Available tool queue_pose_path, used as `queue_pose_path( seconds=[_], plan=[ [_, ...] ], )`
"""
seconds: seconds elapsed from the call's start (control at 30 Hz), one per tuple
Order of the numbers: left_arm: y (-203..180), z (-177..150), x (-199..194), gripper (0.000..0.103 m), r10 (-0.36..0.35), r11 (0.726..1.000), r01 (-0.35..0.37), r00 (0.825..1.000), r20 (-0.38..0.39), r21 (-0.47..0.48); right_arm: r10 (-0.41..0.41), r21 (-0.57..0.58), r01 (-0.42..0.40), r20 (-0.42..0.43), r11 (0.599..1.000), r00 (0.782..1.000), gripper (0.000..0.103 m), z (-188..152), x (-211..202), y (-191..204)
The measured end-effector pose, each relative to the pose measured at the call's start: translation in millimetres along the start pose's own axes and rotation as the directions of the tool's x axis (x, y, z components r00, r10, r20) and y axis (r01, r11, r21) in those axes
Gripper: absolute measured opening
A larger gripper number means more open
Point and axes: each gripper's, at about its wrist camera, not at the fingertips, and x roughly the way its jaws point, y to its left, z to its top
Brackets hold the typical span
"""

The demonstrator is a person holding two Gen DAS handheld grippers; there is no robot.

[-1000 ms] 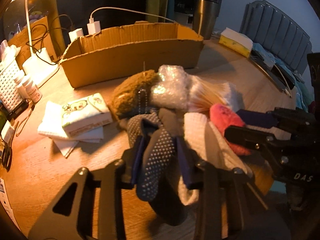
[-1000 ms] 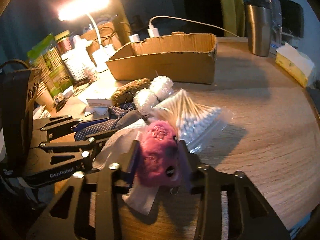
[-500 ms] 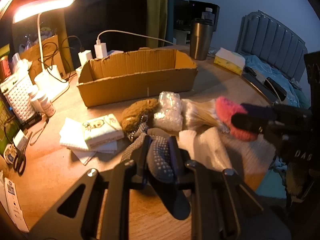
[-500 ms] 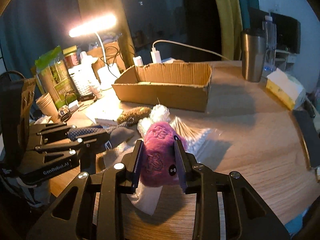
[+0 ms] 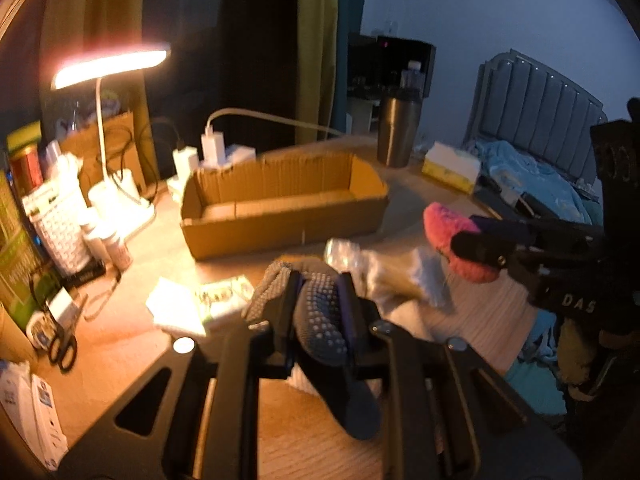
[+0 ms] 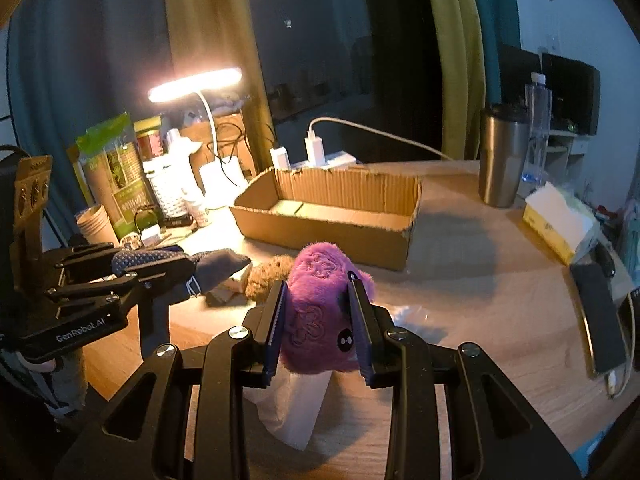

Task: Organize soft objects
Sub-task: 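Close the right tool on the pink plush while the left tool grasps the grey sock, then carry the pink plush with the right tool while the left tool carries the sock into the box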

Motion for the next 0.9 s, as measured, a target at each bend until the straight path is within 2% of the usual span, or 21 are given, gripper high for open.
queue_pose_path(
  seconds=[0.27,0.53,0.9],
  plan=[
    [-3,31,-18,0.018,-0.011,1.0,0.01,0.994,0.107,0.01,-0.016,-0.033,0.017,0.037,0.999,0.999,0.033,25,-7,5],
    [6,60,-31,0.018,-0.024,1.0,0.025,0.98,0.197,-0.003,-0.041,-0.066,0.045,0.067,0.997,0.997,0.033,52,-10,6],
    [23,95,-30,0.018,-0.023,0.999,0.032,0.964,0.266,-0.028,-0.054,-0.087,0.061,0.087,0.994,0.995,0.033,85,5,-3]
  ],
)
